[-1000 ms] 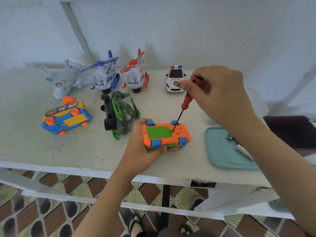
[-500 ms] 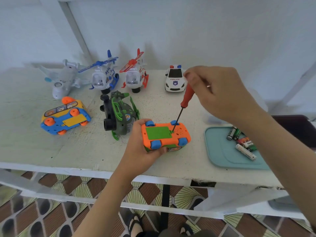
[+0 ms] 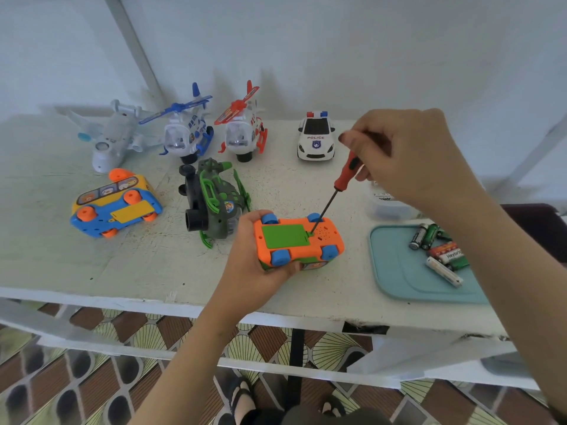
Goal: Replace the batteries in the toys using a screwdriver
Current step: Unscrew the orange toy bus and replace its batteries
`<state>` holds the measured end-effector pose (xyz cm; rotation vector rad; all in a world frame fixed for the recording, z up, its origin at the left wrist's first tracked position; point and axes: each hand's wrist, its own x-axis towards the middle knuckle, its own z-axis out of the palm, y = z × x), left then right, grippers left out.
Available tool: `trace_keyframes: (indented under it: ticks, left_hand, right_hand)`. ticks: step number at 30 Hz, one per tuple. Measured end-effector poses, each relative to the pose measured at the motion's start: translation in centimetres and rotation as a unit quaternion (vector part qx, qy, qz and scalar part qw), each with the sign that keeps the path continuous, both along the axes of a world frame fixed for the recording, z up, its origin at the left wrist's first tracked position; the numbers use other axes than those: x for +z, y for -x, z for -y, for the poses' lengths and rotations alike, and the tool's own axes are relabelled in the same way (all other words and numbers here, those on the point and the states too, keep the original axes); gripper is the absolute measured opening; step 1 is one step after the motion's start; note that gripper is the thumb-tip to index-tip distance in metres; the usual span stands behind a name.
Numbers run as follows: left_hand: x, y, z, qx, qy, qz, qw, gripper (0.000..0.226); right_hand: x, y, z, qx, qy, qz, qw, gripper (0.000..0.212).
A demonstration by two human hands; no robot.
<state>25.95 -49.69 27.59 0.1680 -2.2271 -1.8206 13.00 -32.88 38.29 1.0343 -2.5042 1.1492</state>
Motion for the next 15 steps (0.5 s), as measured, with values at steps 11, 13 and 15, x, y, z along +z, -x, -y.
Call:
trace_keyframes:
  ticks: [11, 13, 15]
  left_hand:
    - [-0.6, -0.1, 0.6, 0.004, 0.035, 0.001, 0.999, 0.068]
    - [-0.5, -0.2, 0.4, 0.002, 0.033, -0.002, 0.999, 0.067]
    - [-0.3, -0.3, 0.1, 0.002, 0.012, -0.003, 1.000, 0.066]
  right_hand:
    - [0.7, -0.9, 1.0, 0.012, -0.091, 0.068, 0.993, 0.034]
    - [0.8, -0.4, 0.5, 0.070, -0.045, 0.148, 0.985, 0.039]
    - [0.8, -0.1, -0.3, 0.129, -0.011, 0.175, 0.976, 0.053]
